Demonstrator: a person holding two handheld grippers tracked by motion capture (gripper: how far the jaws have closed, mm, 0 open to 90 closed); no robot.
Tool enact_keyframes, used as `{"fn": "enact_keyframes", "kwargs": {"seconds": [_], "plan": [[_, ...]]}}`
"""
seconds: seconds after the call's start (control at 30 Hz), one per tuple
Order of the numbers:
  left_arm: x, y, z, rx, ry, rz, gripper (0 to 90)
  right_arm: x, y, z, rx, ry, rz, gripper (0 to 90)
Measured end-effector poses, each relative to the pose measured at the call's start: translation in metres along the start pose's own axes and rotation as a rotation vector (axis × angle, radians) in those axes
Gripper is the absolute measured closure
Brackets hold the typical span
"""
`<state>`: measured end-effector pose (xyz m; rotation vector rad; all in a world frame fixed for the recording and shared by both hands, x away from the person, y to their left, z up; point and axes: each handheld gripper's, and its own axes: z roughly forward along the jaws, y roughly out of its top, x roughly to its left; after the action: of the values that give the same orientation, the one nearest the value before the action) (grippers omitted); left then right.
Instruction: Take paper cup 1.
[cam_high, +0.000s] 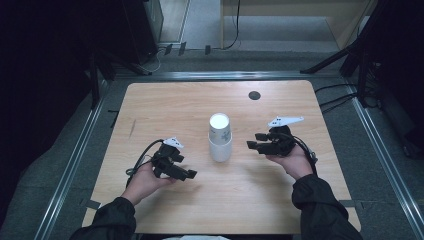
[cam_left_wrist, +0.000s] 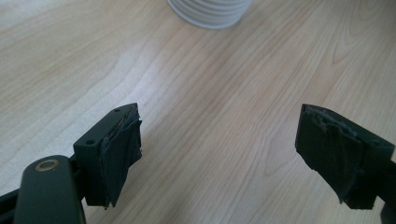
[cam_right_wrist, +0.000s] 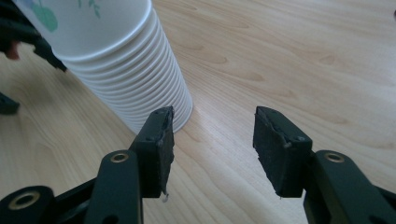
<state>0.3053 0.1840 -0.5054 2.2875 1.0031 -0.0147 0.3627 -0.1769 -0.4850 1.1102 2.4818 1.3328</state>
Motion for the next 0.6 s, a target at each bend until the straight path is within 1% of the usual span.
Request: {"fn": "enact_keyframes", "kwargs": {"seconds": [0.03,0.07,0.1,0.13,0.17,0.2,0.23,0.37,0.4,0.43,0.47,0.5,0.53,0.57,0.6], "plan": [[0.000,0.001,-0.002,-0.021,0.012,0.004,15.4,0.002,0.000,0.000,-0.004,-0.009,-0.030,48.4],[0.000,0.001,-0.002,-0.021,0.012,0.004,15.4,0.003,0.000,0.000,-0.007,-0.011,-0.042,48.4],[0.000,0.001,-0.003,-0.028,0.017,0.007,15.4,0.003,0.000,0.000,-0.007,-0.011,-0.042,48.4],[-0.001,0.000,-0.003,-0.030,0.025,0.011,15.5,0.005,-0.001,-0.001,0.008,-0.013,-0.062,48.4],[-0.001,0.000,-0.003,-0.030,0.025,0.011,15.5,0.005,-0.001,-0.001,0.008,-0.013,-0.062,48.4],[-0.001,0.000,-0.003,-0.023,0.035,0.014,15.5,0.005,-0.001,-0.001,0.019,-0.013,-0.068,48.4],[-0.001,0.000,-0.003,-0.017,0.042,0.015,15.5,0.006,0.000,-0.001,0.049,-0.015,-0.085,48.2],[-0.001,0.000,-0.003,-0.021,0.043,0.015,15.5,0.005,0.002,-0.004,0.057,-0.003,-0.099,44.9],[-0.001,0.000,-0.003,-0.024,0.041,0.018,15.5,0.006,0.002,-0.005,0.055,-0.011,-0.112,44.9],[-0.001,0.000,-0.003,-0.022,0.038,0.016,15.5,0.006,0.002,-0.005,0.055,-0.011,-0.112,44.9],[-0.001,0.000,-0.003,-0.017,0.038,0.018,15.5,0.010,0.002,-0.006,0.058,-0.017,-0.159,44.4],[-0.001,0.000,-0.003,-0.017,0.038,0.018,15.5,0.010,0.002,-0.006,0.058,-0.017,-0.159,44.4],[-0.001,0.000,-0.003,-0.011,0.033,0.019,16.0,0.013,0.002,-0.007,0.054,-0.012,-0.204,44.2],[-0.001,-0.001,-0.003,-0.004,0.037,0.028,16.0,0.013,0.002,-0.007,0.054,-0.012,-0.204,44.2],[-0.001,-0.001,-0.003,-0.002,0.035,0.034,21.5,0.015,0.001,-0.006,0.063,-0.020,-0.244,44.5]]}}
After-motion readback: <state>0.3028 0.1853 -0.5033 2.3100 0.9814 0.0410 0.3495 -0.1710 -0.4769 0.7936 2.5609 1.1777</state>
